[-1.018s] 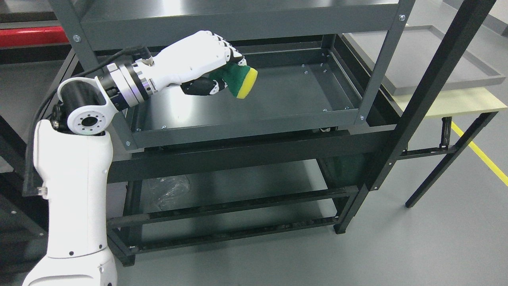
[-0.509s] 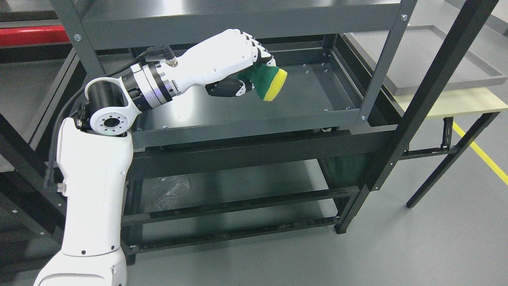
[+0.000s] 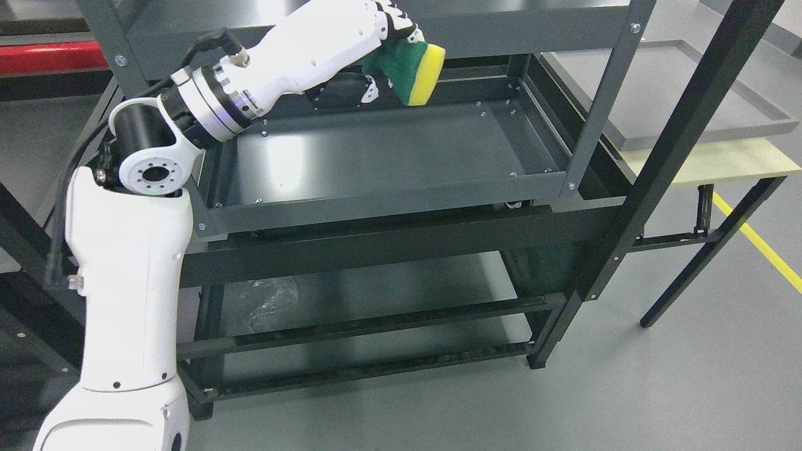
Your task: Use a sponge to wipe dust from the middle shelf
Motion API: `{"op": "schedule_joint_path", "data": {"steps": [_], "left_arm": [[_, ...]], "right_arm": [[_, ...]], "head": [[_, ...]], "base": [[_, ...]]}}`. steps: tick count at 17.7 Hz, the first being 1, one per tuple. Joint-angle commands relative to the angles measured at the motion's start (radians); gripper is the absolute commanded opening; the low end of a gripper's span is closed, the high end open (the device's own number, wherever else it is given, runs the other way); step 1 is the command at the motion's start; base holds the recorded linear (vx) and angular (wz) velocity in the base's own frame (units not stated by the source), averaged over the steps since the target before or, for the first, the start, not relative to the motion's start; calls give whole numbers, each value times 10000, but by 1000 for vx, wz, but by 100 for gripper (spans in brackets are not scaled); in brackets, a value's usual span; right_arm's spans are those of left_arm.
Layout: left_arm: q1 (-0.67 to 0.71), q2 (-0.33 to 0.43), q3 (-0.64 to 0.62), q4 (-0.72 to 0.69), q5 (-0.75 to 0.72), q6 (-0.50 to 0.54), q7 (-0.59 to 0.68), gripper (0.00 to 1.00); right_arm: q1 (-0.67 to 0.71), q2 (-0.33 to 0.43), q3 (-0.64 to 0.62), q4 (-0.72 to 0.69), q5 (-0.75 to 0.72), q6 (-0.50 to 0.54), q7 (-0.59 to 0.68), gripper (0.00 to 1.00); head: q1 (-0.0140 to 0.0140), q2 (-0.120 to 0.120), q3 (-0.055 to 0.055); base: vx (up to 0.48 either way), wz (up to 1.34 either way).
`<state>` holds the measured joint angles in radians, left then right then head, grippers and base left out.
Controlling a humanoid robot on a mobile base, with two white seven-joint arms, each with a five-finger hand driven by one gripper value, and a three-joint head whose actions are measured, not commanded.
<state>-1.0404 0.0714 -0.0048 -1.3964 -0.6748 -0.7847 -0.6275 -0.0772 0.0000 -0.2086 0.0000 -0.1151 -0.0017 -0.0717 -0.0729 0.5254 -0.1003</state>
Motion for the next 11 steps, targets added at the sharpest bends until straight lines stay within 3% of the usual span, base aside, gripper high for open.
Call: {"op": "schedule_joint_path", "data": {"steps": [1, 11], "left_arm": [[-150, 1538, 463, -103, -600, -7, -227, 6], [-165, 3349, 923, -118, 180, -7, -949, 6]], "right_arm": [[5, -175, 0, -175, 0, 722, -4, 100], [5, -175, 0, -175, 0, 722, -4, 100]], "head": [[0, 0, 0], [0, 0, 0]], "base": [[0, 0], [0, 0]]}}
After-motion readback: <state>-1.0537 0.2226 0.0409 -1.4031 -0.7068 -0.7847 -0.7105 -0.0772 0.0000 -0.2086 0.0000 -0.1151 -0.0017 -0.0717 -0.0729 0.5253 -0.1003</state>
